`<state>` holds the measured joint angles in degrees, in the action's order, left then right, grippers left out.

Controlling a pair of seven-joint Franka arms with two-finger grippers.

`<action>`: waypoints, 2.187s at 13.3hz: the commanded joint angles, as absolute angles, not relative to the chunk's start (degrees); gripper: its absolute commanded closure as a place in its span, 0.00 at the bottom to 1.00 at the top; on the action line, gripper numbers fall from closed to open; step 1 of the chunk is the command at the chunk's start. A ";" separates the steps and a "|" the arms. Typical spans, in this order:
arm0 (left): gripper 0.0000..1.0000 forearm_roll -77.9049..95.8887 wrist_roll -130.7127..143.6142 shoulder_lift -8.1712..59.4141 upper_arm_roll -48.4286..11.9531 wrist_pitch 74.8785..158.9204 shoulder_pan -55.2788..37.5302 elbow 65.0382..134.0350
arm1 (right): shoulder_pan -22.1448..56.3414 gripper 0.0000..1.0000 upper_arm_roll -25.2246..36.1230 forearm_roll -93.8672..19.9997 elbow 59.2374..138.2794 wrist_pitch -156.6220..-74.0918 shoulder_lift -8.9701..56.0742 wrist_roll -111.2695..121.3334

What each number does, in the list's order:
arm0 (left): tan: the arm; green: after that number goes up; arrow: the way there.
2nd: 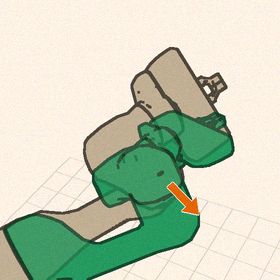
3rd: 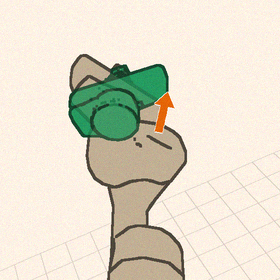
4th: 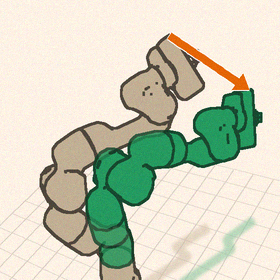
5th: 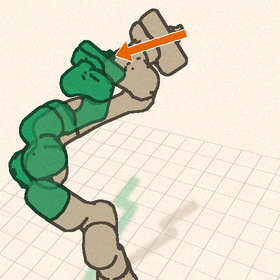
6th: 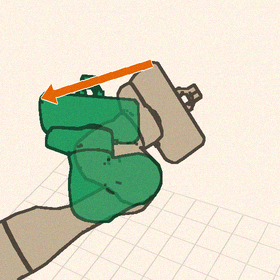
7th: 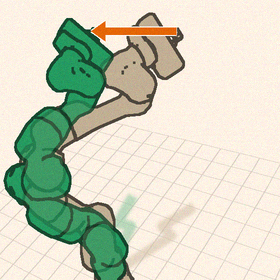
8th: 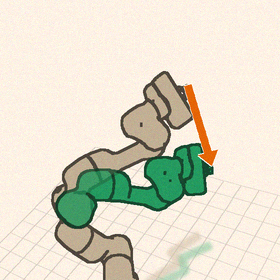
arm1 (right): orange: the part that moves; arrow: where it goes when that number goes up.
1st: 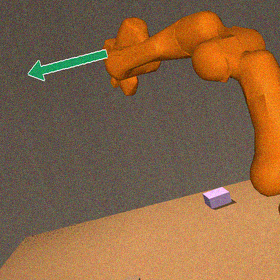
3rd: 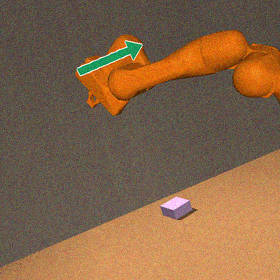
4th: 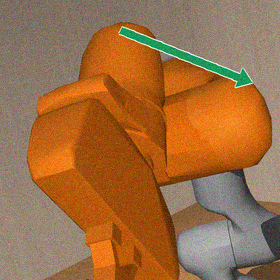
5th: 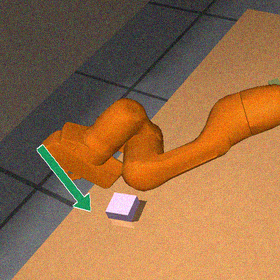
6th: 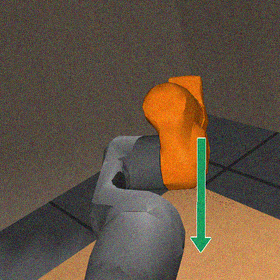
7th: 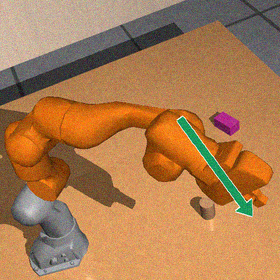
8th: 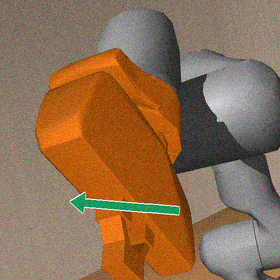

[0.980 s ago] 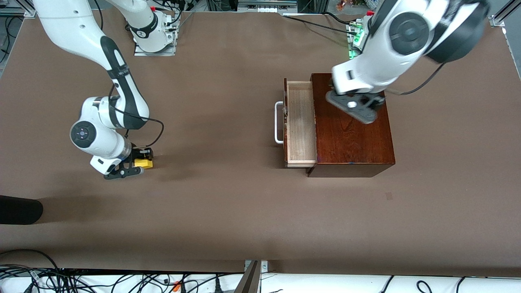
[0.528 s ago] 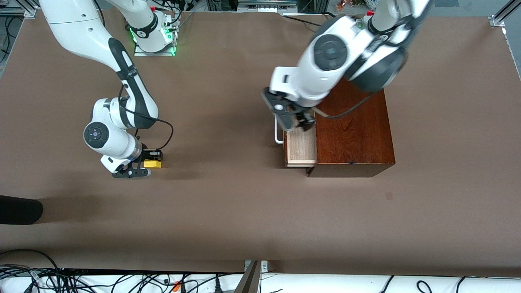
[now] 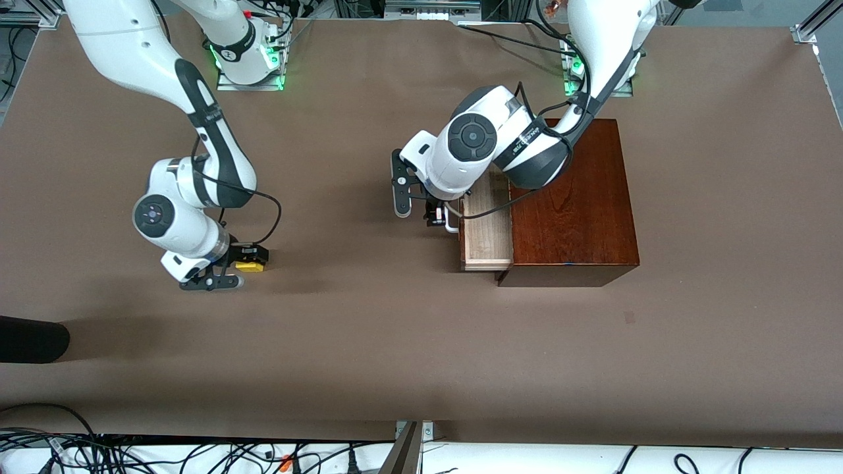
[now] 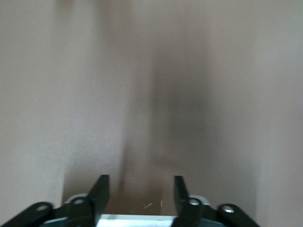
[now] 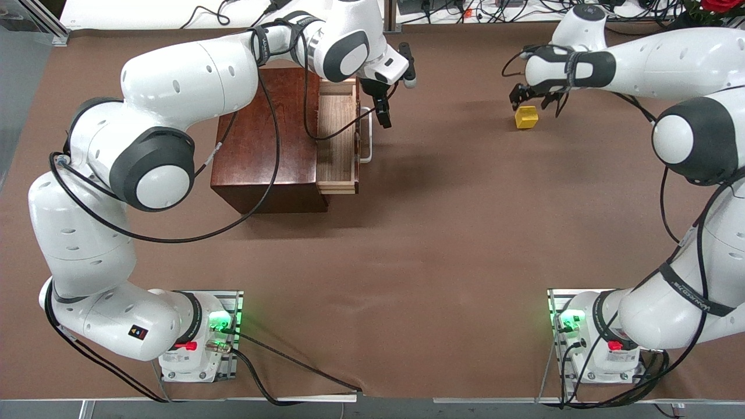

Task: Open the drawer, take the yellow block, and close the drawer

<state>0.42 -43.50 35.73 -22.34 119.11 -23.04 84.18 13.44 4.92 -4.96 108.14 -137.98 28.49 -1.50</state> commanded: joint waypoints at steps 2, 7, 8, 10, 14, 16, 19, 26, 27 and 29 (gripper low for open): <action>1.00 -0.70 -50.97 38.31 -22.15 117.60 -23.38 82.88 | 12.66 0.00 4.57 -5.54 105.93 -121.70 15.23 -0.35; 1.00 -0.79 -51.24 38.23 -21.27 110.24 -22.24 82.79 | 11.69 0.00 4.57 -4.92 104.15 -106.28 0.46 -0.09; 1.00 -1.23 -51.33 38.23 -21.18 108.21 -21.45 82.79 | 11.69 0.00 4.74 -4.66 103.98 -104.35 -1.30 0.61; 1.00 -4.03 -51.94 38.23 -21.27 106.35 -21.45 82.79 | 11.69 0.00 4.92 -4.13 99.87 -99.17 -1.67 2.72; 1.00 -5.45 -52.03 37.88 -21.09 102.06 -21.18 82.18 | 11.60 0.00 5.19 -1.86 94.92 -94.40 -0.44 2.90; 1.00 -5.54 -52.12 37.79 -20.57 100.29 -20.22 82.18 | 11.60 0.00 5.19 -1.23 94.83 -94.31 -0.35 2.81; 1.00 -6.67 -52.21 37.71 -20.74 98.79 -18.99 82.09 | 11.78 0.00 4.92 0.96 94.75 -94.22 -0.35 2.55; 1.00 -8.00 -52.21 37.79 -20.74 98.09 -18.72 82.18 | 11.69 0.00 5.19 0.79 94.66 -94.31 -0.44 2.11; 1.00 -8.09 -52.21 37.71 -20.66 97.74 -18.72 82.18 | 11.69 0.00 5.10 0.88 94.66 -94.31 -0.53 2.02; 1.00 -8.09 -52.21 37.71 -20.57 97.65 -18.72 82.18 | 11.69 0.00 5.01 0.88 94.66 -94.31 -0.61 2.20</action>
